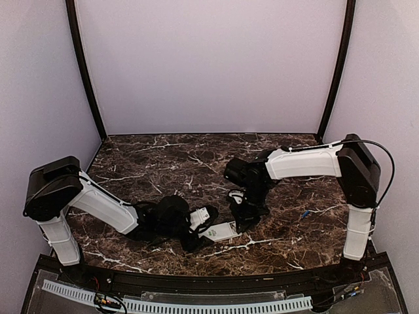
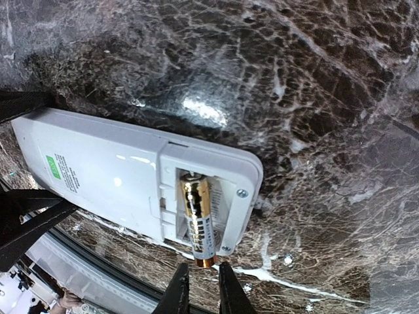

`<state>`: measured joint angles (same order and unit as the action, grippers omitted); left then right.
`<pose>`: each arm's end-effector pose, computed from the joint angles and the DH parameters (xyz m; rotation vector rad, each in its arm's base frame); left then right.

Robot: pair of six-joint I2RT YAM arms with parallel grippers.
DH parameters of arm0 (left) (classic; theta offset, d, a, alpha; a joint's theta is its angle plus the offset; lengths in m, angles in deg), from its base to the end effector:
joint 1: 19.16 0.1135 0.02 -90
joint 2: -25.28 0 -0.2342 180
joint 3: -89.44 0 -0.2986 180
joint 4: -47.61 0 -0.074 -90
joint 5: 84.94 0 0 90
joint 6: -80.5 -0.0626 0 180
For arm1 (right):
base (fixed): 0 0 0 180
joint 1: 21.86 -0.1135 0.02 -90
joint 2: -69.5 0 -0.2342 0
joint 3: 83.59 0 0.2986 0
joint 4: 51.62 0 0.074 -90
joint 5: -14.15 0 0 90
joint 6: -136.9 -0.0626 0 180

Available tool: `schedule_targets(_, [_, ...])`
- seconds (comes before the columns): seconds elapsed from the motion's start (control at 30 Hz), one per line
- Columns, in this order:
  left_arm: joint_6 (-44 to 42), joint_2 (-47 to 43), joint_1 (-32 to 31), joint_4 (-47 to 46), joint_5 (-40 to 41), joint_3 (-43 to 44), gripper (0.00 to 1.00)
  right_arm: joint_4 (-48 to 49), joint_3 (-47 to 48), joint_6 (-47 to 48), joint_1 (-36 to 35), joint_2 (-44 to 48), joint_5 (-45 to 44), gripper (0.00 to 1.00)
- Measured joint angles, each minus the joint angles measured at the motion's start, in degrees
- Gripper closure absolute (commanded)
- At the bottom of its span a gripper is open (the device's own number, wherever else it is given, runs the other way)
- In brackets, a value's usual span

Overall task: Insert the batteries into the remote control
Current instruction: Load the battery into the battery compartment.

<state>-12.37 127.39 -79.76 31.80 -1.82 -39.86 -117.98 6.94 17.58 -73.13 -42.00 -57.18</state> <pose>0.1732 -0.3226 0.0298 1.2557 1.8968 -0.6838 0.2289 0.3175 0.0914 0.5704 -2.8820 -0.4126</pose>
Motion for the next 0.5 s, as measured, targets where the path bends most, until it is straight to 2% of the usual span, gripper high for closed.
schedule_targets(0.3, [-0.02,0.07,0.00,-0.02,-0.02,0.02,0.32,1.05,0.00,-0.07,0.00,-0.02,1.07,0.91])
schedule_targets(0.5, [-0.02,0.24,0.00,-0.09,-0.02,0.17,0.32,1.22,-0.07,-0.07,0.00,-0.04,1.29,0.92])
